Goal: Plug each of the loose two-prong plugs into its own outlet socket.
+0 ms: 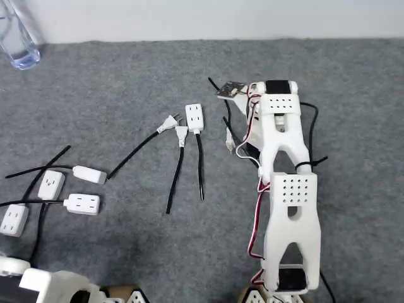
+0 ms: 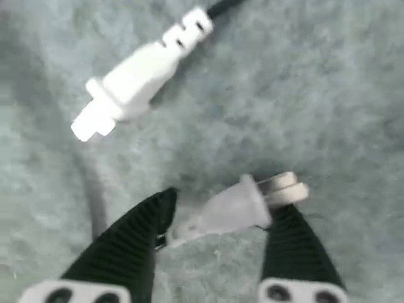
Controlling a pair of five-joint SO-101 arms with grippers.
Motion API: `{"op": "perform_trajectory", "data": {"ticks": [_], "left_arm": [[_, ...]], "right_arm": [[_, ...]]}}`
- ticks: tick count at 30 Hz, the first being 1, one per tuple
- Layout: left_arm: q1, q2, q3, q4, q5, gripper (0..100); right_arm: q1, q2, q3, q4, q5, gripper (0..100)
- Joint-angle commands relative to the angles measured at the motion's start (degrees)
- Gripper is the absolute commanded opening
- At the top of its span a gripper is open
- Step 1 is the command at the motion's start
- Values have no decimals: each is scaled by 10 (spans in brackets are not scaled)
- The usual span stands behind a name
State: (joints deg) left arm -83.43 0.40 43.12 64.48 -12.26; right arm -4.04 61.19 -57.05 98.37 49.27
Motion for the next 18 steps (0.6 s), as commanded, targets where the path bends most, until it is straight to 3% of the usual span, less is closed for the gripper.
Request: {"op": "perform_trajectory", "data": {"ticks": [1, 11, 18], "left_arm": [[17, 4, 5, -18, 4, 254], [17, 4, 5, -18, 4, 254], [17, 4, 5, -18, 4, 254]], "right_arm": [[7, 2, -11, 5, 11, 22], [78, -1, -127, 47, 15, 8], [187, -1, -135, 47, 115, 8]]}}
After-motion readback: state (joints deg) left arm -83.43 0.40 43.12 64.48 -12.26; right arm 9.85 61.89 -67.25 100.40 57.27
